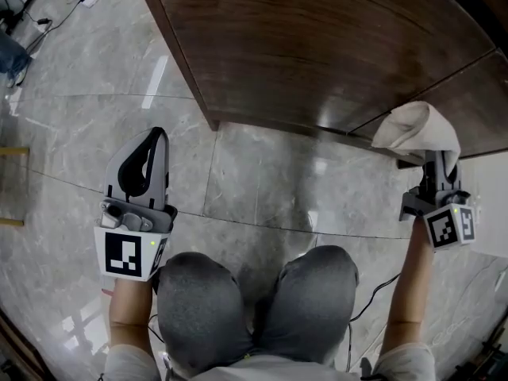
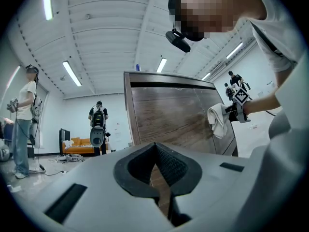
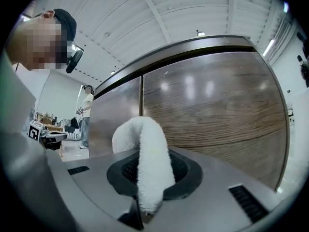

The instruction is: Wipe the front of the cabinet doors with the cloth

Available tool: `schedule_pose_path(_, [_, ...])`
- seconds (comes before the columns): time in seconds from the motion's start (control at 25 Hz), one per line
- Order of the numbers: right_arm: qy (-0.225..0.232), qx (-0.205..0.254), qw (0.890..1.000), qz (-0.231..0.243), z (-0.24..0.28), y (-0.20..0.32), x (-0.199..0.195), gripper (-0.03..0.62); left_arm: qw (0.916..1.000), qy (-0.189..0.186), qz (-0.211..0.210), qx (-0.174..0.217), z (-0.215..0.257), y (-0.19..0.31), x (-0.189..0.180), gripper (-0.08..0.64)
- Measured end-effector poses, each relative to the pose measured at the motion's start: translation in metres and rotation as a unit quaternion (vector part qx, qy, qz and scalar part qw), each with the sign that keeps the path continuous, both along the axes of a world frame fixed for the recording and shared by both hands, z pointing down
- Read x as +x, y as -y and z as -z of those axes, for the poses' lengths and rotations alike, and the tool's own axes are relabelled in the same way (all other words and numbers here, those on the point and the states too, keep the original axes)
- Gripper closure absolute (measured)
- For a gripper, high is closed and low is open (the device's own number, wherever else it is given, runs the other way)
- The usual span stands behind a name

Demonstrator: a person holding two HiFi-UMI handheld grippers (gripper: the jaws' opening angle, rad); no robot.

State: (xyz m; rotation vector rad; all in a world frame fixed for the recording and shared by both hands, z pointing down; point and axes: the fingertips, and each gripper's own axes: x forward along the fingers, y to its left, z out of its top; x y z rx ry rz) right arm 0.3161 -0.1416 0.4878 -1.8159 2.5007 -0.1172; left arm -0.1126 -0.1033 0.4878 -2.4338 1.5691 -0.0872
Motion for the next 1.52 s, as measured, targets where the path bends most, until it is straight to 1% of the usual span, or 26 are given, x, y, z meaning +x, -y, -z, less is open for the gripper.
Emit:
schedule_pose_path(0.08, [-0.006, -0.001, 1.0, -0.002, 0.002, -0.006, -0.001, 0.523, 1.0, -0.001, 0.001, -0.003, -0.003, -0.001, -0.003, 0.551])
schedule_pose_path(0.2, [-0.018, -0.006, 1.0, 0.012, 0.002, -0.012, -0.015, 0.523, 0.9999, -0.002, 0.005, -0.01, -0.007, -0.004, -0.008, 0.551])
schedule_pose_path(0.4, [0.009, -0.02, 0.998, 0.066, -0.012, -0.017, -0.054, 0.523, 0.9998, -0.002, 0.01, -0.015, -0.015, -0.003, -0.016, 0.551])
schedule_pose_path(0.56, [0.015, -0.026, 0.992, 0.125, -0.014, -0.018, -0.105, 0.523, 0.9999, -0.005, 0.007, -0.009, -0.012, -0.005, -0.018, 0.551])
schedule_pose_path(0.76, [0.014, -0.032, 0.981, 0.193, -0.013, -0.003, -0.175, 0.523, 0.9998, -0.014, 0.01, -0.008, -0.005, -0.005, -0.025, 0.551])
schedule_pose_path(0.88, [0.016, -0.027, 0.974, 0.224, -0.012, 0.009, -0.212, 0.523, 0.9997, -0.013, 0.008, -0.019, -0.009, -0.003, -0.028, 0.551])
schedule_pose_path(0.96, [0.018, -0.027, 0.969, 0.247, -0.017, 0.017, -0.24, 0.523, 0.9996, -0.012, 0.007, -0.026, -0.013, -0.002, -0.03, 0.551])
schedule_pose_path(1.12, [0.029, -0.042, 0.955, 0.292, -0.037, 0.028, -0.298, 0.523, 0.9995, -0.016, 0.014, -0.025, -0.014, 0.0, -0.037, 0.551])
schedule_pose_path(1.32, [0.014, -0.052, 0.946, 0.319, -0.062, 0.044, -0.352, 0.523, 0.9994, -0.01, 0.018, -0.029, -0.016, 0.003, -0.042, 0.551])
schedule_pose_path(1.4, [0.01, -0.059, 0.946, 0.318, -0.073, 0.052, -0.366, 0.523, 0.9992, -0.008, 0.02, -0.033, -0.018, 0.002, -0.044, 0.551])
schedule_pose_path(1.52, [0.014, -0.059, 0.95, 0.308, -0.08, 0.065, -0.382, 0.523, 0.999, -0.003, 0.023, -0.038, -0.02, 0.003, -0.05, 0.551])
